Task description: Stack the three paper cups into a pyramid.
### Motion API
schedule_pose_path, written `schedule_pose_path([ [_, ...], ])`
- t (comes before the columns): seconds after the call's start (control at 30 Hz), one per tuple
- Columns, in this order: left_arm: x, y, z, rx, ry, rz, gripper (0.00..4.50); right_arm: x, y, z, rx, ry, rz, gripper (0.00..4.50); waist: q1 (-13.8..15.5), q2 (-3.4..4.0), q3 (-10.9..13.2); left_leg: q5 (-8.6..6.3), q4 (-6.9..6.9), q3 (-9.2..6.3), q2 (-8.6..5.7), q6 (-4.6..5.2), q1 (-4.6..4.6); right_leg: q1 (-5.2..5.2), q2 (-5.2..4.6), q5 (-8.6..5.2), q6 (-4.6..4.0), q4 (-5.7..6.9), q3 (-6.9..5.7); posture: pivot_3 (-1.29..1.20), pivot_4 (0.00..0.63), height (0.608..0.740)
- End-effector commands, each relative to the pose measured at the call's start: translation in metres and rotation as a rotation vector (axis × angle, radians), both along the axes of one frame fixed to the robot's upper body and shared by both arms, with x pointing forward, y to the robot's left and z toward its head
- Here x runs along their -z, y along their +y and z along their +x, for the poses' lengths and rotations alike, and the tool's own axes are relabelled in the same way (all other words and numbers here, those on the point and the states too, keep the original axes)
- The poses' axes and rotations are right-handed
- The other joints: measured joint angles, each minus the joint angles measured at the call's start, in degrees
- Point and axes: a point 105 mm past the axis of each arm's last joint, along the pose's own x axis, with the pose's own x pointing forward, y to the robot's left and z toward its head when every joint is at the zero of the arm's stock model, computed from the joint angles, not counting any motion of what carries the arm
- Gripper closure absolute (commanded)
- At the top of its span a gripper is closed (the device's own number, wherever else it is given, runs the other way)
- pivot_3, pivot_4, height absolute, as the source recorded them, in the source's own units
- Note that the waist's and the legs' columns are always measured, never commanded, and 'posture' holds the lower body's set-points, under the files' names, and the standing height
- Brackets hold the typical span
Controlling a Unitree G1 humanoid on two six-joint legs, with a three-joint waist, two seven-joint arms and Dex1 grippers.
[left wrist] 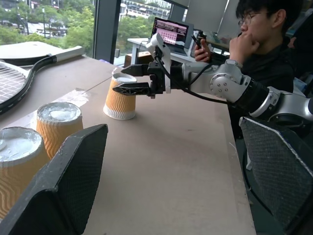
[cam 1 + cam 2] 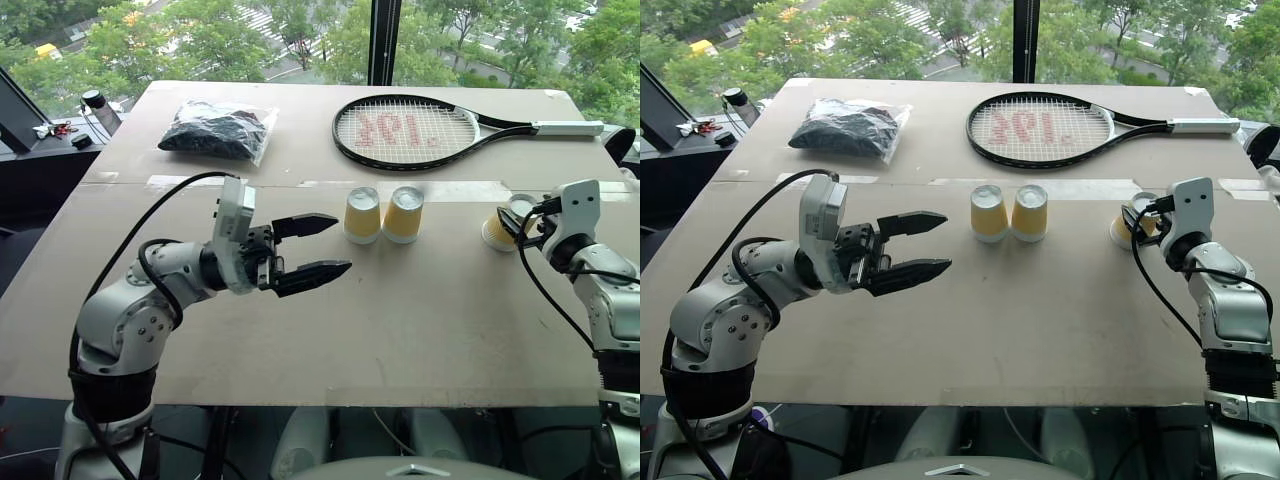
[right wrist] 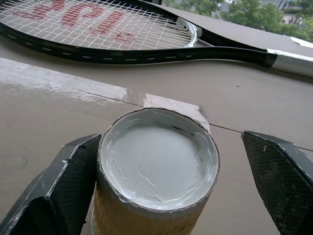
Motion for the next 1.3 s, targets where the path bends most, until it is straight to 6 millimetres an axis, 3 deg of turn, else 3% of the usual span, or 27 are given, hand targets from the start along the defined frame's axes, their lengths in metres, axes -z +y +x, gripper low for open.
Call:
schedule_pose_path([
  [0.03,-0.009,-0.001,-0.007,0.006,-0.043,-0.009,0.00,-0.011,-0.003,0.001,-0.004,-0.031,0.003,1.29,0.0,0.00,0.0,0.00,0.00,0.00,0.00,0.00,0.00,0.00,0.00,0.00,0.00,0.00,0.00,0.00,0.150,0.740],
  [0.1,-0.008,0.000,-0.008,0.002,-0.042,-0.011,0.00,-0.013,0.000,0.000,-0.029,-0.036,0.009,2.13,0.0,0.00,0.0,0.00,0.00,0.00,0.00,0.00,0.01,0.00,0.00,0.00,0.00,0.00,0.00,0.00,0.150,0.740],
  [0.27,-0.005,0.005,-0.004,-0.039,-0.042,-0.016,0.00,-0.024,0.003,-0.002,-0.054,-0.057,-0.035,2.17,-0.5,0.01,0.0,-0.01,-0.02,0.00,0.00,0.01,0.01,0.00,0.00,0.00,0.00,0.00,0.00,0.00,0.150,0.740],
  [0.4,0.001,0.014,0.003,-0.144,-0.034,-0.062,0.00,-0.056,0.033,-0.006,-0.194,-0.098,-0.046,2.17,-1.1,0.18,0.1,-0.01,-0.04,0.02,0.00,0.02,0.01,-0.02,-0.02,0.00,0.00,-0.01,0.04,0.00,0.150,0.740],
  [0.47,0.007,0.022,0.007,-0.225,-0.066,-0.058,0.00,-0.077,0.053,-0.005,-0.251,-0.114,-0.037,2.17,-1.4,0.20,0.1,-0.01,-0.06,0.03,0.01,0.02,0.01,-0.06,-0.01,0.00,0.00,0.00,0.07,0.00,0.150,0.740],
  [0.57,0.025,0.048,0.007,-0.333,-0.046,-0.091,0.00,-0.121,0.114,-0.003,-0.460,-0.153,-0.051,2.17,-2.2,0.26,0.2,-0.01,-0.20,0.14,0.02,0.03,0.06,-0.20,0.01,0.01,-0.01,0.05,0.22,0.00,0.150,0.740],
  [0.63,0.034,0.061,0.003,-0.355,-0.028,-0.086,0.00,-0.134,0.137,-0.003,-0.540,-0.152,-0.083,2.17,-2.6,0.27,0.2,-0.01,-0.29,0.16,0.05,0.02,0.03,-0.41,-0.01,0.02,-0.03,0.12,0.36,0.00,0.150,0.740],
  [0.77,0.034,0.077,-0.004,-0.370,-0.009,-0.106,0.00,-0.141,0.169,0.000,-0.643,-0.121,-0.111,2.17,-1.1,0.15,0.1,-0.02,-0.35,-0.15,0.10,0.02,-0.18,-0.50,-0.01,-0.01,-0.08,-0.02,0.19,0.00,0.150,0.740],
  [0.87,0.032,0.085,-0.011,-0.385,-0.013,-0.103,0.00,-0.141,0.192,0.005,-0.700,-0.121,-0.133,2.17,-1.0,0.15,0.1,0.13,-0.10,-0.14,-0.02,-0.23,-0.92,-1.03,-0.08,0.01,-0.05,0.01,0.20,0.00,0.150,0.740],
  [1.1,0.027,0.095,-0.025,-0.391,-0.029,-0.078,0.00,-0.123,0.203,0.003,-0.755,-0.088,-0.191,2.17,-1.1,0.14,0.1,0.15,-0.17,-0.16,-0.12,-0.25,-0.96,-1.06,-0.14,0.02,-0.04,-0.02,0.13,0.00,0.150,0.740],
  [1.3,0.020,0.102,-0.035,-0.378,-0.049,-0.091,0.00,-0.122,0.208,-0.001,-0.770,-0.082,-0.199,2.17,-1.4,0.16,0.1,0.15,-0.22,-0.16,-0.02,-0.26,-0.88,-1.07,-0.12,0.01,-0.05,0.02,0.14,0.00,0.150,0.740],
])
